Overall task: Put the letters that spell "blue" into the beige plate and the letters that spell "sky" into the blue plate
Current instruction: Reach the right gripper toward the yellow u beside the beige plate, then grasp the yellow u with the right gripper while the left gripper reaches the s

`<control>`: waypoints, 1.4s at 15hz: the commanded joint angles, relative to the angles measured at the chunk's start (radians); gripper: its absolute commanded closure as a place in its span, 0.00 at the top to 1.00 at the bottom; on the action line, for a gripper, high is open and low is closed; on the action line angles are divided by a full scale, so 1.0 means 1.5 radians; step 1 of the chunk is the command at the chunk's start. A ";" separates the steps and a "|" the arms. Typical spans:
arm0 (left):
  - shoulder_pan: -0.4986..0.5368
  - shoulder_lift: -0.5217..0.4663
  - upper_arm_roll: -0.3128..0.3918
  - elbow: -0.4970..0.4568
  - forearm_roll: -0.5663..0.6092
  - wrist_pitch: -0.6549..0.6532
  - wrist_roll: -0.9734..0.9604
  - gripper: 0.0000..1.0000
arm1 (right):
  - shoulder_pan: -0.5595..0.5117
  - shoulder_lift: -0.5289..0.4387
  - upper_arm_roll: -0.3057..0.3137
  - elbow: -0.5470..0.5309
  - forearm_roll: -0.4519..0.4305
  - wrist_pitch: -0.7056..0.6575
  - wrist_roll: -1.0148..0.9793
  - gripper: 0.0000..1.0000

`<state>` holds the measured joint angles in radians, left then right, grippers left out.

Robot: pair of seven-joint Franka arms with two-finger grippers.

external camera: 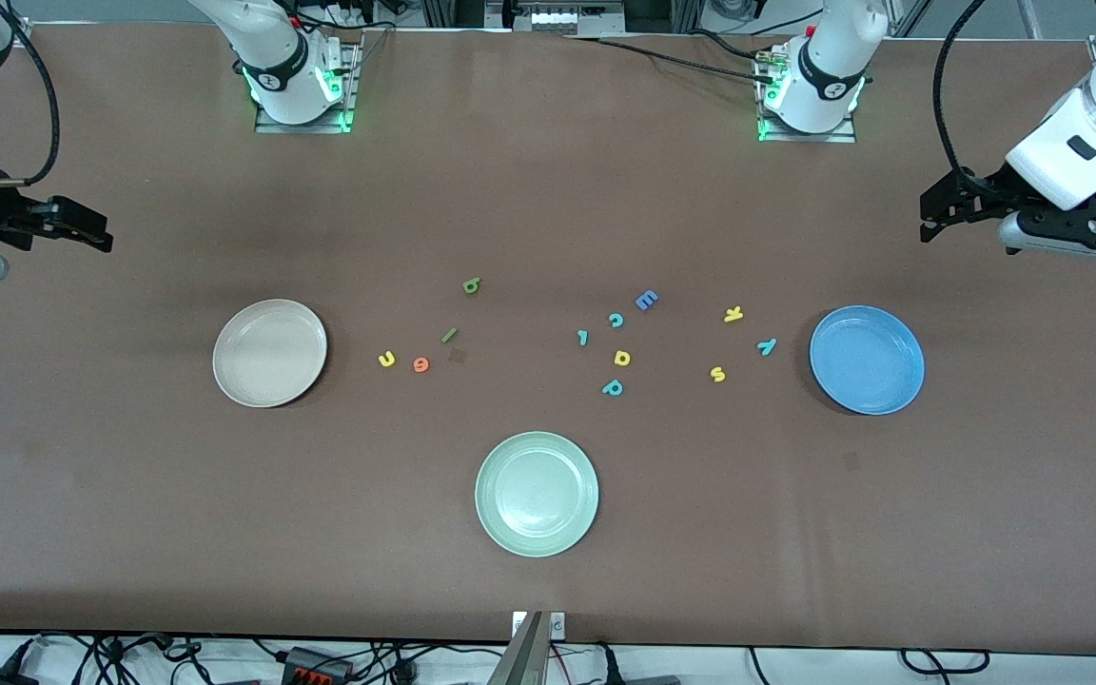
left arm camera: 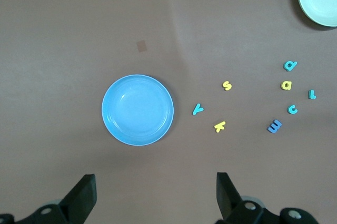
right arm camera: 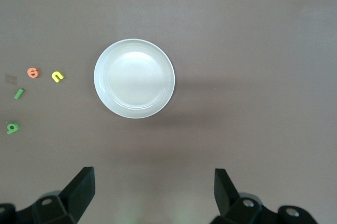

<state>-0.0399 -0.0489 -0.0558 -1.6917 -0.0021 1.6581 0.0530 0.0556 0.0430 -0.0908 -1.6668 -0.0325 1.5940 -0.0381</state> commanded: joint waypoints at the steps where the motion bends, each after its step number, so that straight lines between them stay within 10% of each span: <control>1: 0.002 0.001 0.000 0.013 0.002 -0.014 0.010 1.00 | 0.009 0.031 0.005 -0.012 0.001 0.005 -0.002 1.00; 21: -0.001 0.035 -0.008 0.013 -0.007 -0.009 -0.003 1.00 | 0.245 0.302 0.010 -0.112 0.061 0.364 0.027 1.00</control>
<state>-0.0402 -0.0349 -0.0651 -1.6920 -0.0024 1.6525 0.0511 0.4181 0.5168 -0.0741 -1.7612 0.0474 2.0527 0.0023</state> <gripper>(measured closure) 0.000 0.000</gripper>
